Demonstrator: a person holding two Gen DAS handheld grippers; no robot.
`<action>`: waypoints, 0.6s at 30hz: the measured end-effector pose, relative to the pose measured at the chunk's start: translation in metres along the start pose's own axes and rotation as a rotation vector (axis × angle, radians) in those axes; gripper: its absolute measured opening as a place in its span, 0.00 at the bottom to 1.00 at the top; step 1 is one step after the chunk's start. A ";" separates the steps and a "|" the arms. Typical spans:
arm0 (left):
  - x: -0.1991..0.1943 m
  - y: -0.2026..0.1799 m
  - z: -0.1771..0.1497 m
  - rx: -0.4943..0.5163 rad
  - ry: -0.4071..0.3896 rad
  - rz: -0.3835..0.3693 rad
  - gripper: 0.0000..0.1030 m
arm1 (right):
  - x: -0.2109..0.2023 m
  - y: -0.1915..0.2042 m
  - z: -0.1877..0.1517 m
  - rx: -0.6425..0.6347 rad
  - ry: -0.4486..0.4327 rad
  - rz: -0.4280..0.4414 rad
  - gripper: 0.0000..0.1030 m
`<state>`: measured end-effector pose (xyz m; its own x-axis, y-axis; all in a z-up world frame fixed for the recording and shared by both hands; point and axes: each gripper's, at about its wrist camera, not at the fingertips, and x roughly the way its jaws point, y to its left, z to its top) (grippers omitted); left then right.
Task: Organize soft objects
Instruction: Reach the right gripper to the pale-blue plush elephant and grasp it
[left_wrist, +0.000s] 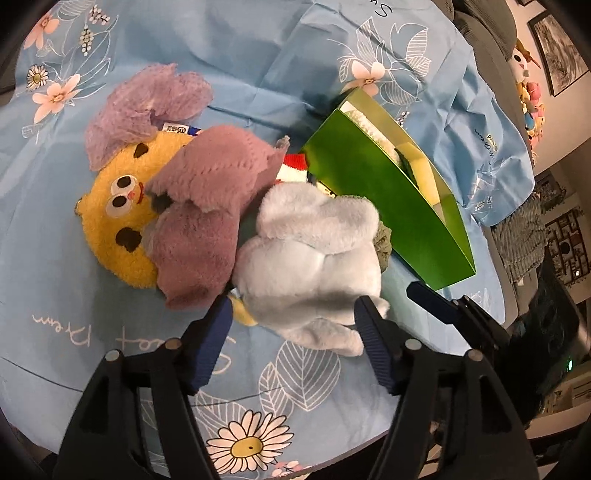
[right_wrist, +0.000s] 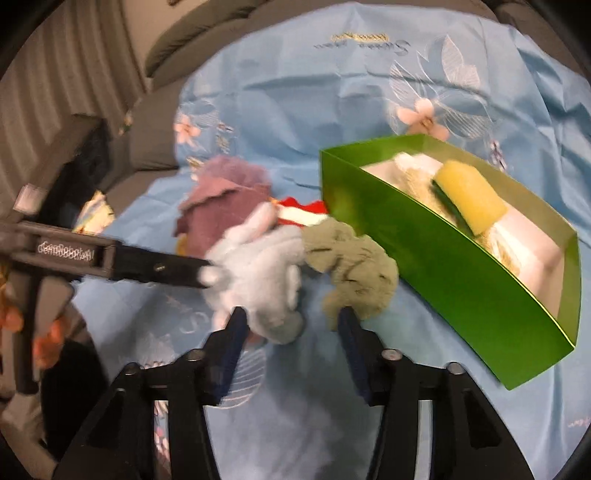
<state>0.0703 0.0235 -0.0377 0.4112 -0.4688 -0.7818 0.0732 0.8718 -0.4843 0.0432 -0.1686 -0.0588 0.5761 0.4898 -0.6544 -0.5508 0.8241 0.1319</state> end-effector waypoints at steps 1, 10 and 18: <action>0.001 0.000 0.001 -0.003 0.001 0.001 0.65 | 0.001 0.004 -0.001 -0.019 -0.003 -0.001 0.65; 0.015 -0.002 0.009 -0.011 0.018 -0.005 0.76 | 0.038 0.034 0.008 -0.082 0.009 0.026 0.66; 0.031 -0.009 0.016 0.008 0.035 -0.012 0.79 | 0.051 0.003 0.005 0.021 0.023 0.103 0.59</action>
<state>0.0967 0.0031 -0.0510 0.3781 -0.4842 -0.7891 0.0858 0.8670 -0.4909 0.0733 -0.1396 -0.0880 0.5029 0.5653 -0.6539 -0.5933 0.7759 0.2145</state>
